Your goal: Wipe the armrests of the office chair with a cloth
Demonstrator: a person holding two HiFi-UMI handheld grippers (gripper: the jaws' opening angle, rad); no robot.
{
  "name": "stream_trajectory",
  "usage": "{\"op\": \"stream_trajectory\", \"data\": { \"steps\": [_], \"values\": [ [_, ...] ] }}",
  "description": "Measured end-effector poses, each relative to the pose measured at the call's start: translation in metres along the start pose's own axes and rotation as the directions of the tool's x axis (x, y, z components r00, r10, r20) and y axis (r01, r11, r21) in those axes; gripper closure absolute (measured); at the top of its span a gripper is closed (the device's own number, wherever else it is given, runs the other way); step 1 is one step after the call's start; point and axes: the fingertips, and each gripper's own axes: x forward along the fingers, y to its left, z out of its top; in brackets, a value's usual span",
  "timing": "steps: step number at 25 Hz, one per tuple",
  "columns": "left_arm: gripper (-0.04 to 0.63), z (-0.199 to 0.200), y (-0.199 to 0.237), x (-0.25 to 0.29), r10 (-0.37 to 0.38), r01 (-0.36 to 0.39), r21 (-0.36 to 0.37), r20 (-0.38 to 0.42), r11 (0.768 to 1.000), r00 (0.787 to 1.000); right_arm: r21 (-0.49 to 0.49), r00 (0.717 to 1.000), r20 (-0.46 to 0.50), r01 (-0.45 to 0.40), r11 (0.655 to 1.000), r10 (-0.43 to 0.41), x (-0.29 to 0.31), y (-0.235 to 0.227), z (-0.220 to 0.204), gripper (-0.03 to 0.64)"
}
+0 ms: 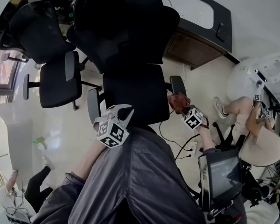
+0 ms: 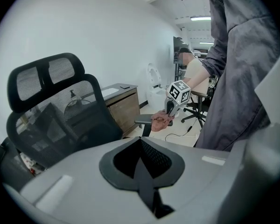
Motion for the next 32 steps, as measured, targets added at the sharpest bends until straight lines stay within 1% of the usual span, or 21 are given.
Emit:
{"op": "stream_trajectory", "data": {
  "steps": [3, 6, 10, 14, 17, 20, 21, 22, 25, 26, 32],
  "values": [
    [0.578, -0.002, 0.003, -0.002, 0.018, -0.018, -0.015, -0.010, 1.000, 1.000, -0.038, 1.000, -0.004, 0.029, 0.999, -0.029, 0.006, -0.023, 0.017, 0.569],
    [0.578, -0.009, 0.009, -0.008, 0.045, -0.046, -0.036, -0.025, 0.998, 0.999, -0.060, 0.997, 0.004, 0.072, 0.996, -0.072, 0.019, -0.052, 0.043, 0.570],
    [0.578, -0.017, 0.019, -0.019, 0.081, -0.083, -0.057, -0.043, 0.995, 0.996, -0.051, 0.989, 0.032, 0.147, 0.988, -0.145, 0.028, -0.092, 0.074, 0.569],
    [0.578, -0.023, 0.026, -0.025, 0.116, -0.121, -0.083, -0.065, 0.989, 0.991, -0.049, 0.979, 0.077, 0.192, 0.980, -0.188, 0.024, -0.124, 0.109, 0.569],
    [0.578, -0.027, 0.030, -0.029, 0.136, -0.143, -0.100, -0.075, 0.985, 0.988, -0.066, 0.960, 0.125, 0.259, 0.964, -0.249, 0.020, -0.149, 0.134, 0.569],
    [0.578, -0.031, 0.032, -0.032, 0.148, -0.156, -0.112, -0.081, 0.981, 0.986, -0.054, 0.932, 0.178, 0.330, 0.942, -0.316, 0.013, -0.168, 0.152, 0.569],
    [0.578, -0.032, 0.032, -0.032, 0.148, -0.157, -0.114, -0.082, 0.981, 0.985, -0.047, 0.926, 0.189, 0.342, 0.939, -0.328, 0.013, -0.171, 0.154, 0.569],
    [0.578, -0.032, 0.032, -0.032, 0.148, -0.157, -0.115, -0.083, 0.981, 0.985, -0.045, 0.927, 0.187, 0.338, 0.940, -0.324, 0.015, -0.170, 0.154, 0.569],
    [0.578, -0.032, 0.030, -0.033, 0.146, -0.155, -0.114, -0.082, 0.981, 0.986, -0.078, 0.963, 0.115, 0.255, 0.964, -0.245, 0.030, -0.150, 0.136, 0.569],
    [0.578, -0.031, 0.029, -0.034, 0.144, -0.152, -0.112, -0.079, 0.982, 0.986, -0.091, 0.970, 0.096, 0.231, 0.969, -0.223, 0.033, -0.141, 0.128, 0.569],
    [0.578, -0.023, 0.020, -0.027, 0.111, -0.115, -0.084, -0.056, 0.990, 0.992, -0.098, 0.989, 0.075, 0.138, 0.986, -0.131, 0.025, -0.086, 0.093, 0.569]
  ]
}}
